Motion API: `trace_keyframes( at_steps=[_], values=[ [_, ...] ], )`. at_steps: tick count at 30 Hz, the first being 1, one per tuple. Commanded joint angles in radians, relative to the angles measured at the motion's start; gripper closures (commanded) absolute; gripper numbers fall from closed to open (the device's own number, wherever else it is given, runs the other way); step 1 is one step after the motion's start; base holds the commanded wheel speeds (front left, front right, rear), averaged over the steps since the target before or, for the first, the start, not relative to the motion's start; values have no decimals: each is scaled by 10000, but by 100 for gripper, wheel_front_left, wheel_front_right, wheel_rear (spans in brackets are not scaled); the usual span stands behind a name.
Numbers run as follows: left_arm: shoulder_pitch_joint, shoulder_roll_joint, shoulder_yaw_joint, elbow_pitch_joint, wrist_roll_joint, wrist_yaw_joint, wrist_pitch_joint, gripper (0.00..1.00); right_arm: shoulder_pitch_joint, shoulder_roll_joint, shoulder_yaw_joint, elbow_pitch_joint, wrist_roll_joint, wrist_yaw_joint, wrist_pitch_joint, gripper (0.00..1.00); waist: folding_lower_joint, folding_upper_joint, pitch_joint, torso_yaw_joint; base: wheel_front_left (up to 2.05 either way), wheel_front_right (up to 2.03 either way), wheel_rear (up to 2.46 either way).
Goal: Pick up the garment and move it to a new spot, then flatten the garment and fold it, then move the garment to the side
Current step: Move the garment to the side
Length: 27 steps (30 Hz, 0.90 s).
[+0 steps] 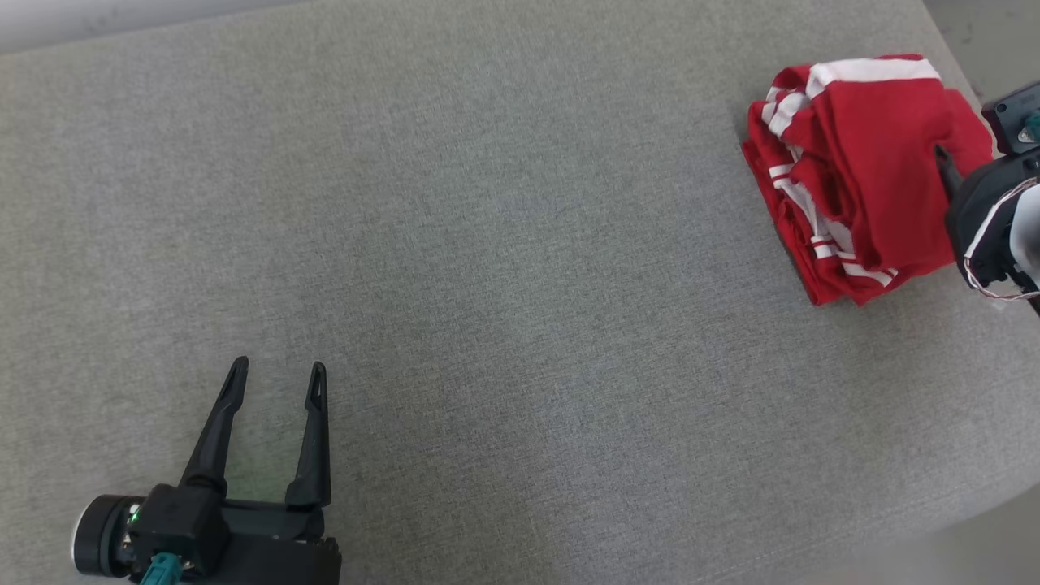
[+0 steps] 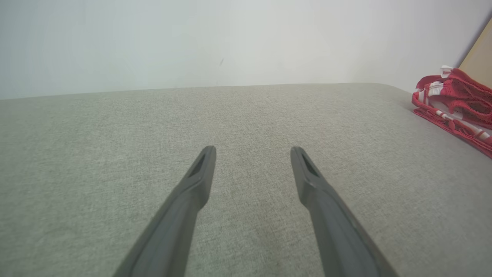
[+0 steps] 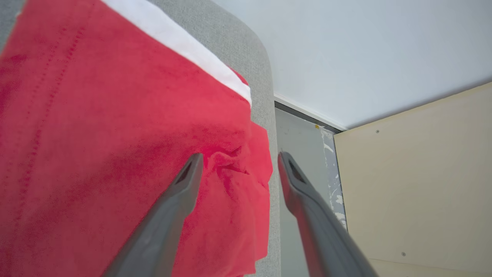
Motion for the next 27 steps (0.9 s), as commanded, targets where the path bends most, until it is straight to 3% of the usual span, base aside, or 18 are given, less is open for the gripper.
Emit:
trace_keyframes(
  at_steps=[1, 9, 15, 19, 27],
  values=[
    [-71, -14, 31, 15, -78, 3, 0, 0, 83, 132, -186, 84, 38, -32, -261, 0, -1, -2, -229, 61, 0, 0, 0],
    [519, -201, 447, 405, -616, 194, 0, 0, 1291, 1013, -1425, -239, 1038, -32, -2294, 0, -1, -2, -1810, 239, 0, 0, 0],
    [1017, -267, 949, 681, -1034, 354, 0, 0, 3103, 1130, -2516, -2923, 1477, -32, -2484, 0, -1, -2, -3043, 436, 0, 0, 0],
    [1316, -293, 1172, 827, -1162, 448, 0, 0, 4677, 1261, -3675, -4840, 1051, -32, -2485, 0, -1, -2, -3608, 588, 0, 0, 0],
    [1407, -305, 1011, 1248, -909, 304, -1, 0, 8272, 2463, -6623, -7745, -382, -32, -2487, 0, -1, -2, -4285, 1407, 0, 0, 0]
  ],
)
